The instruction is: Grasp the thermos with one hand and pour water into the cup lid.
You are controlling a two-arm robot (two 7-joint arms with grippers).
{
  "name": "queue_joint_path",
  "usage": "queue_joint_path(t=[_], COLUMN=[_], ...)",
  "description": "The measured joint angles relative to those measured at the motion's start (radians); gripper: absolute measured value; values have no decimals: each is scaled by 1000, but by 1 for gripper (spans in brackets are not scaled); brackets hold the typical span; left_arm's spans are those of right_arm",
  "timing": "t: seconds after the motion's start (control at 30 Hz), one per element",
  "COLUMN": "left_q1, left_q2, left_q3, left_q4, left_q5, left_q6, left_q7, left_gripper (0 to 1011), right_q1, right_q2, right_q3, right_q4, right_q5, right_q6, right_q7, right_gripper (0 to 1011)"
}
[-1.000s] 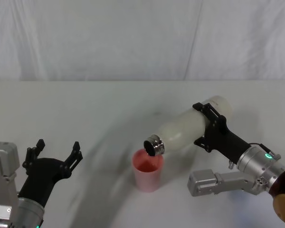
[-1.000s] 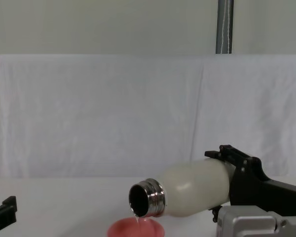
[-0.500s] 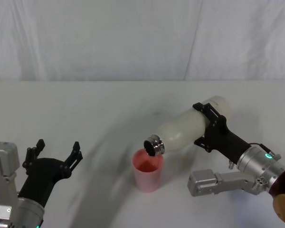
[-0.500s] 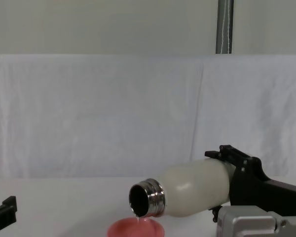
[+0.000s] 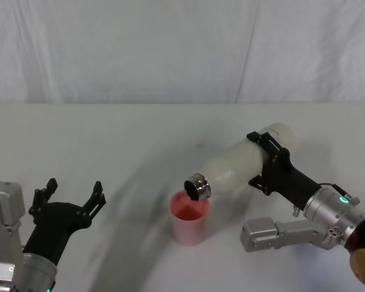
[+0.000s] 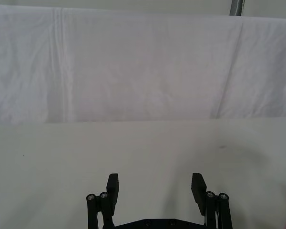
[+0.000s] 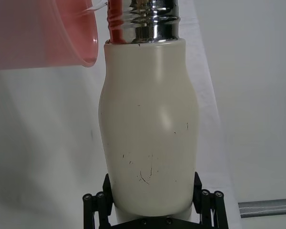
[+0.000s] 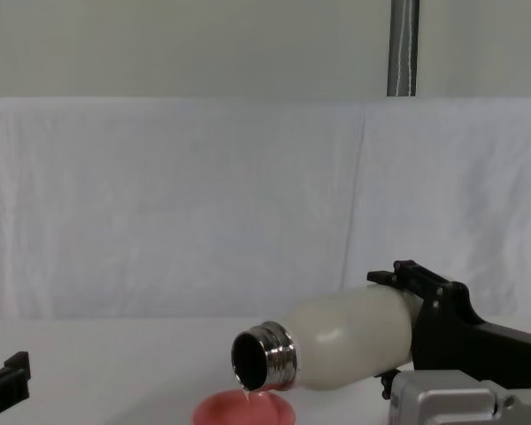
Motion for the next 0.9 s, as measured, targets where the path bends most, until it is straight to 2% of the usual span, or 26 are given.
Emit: queue_joint_path(t=[0.5,0.9], left_q1=[0,0], left_q2=[0,0], left_q3=[0,0], left_q4=[0,0], left_q5=[0,0], left_q6=[0,0], left_q7=[0,0], left_gripper=[1001,1001], right_q1=[3,1], right_q2=[2,0], right_q3=[-2,4], right_q4=[-1,-16], right_q5=[-3,15], right_q6=[-1,-6], right_q7=[1,11], right_gripper=[956,956])
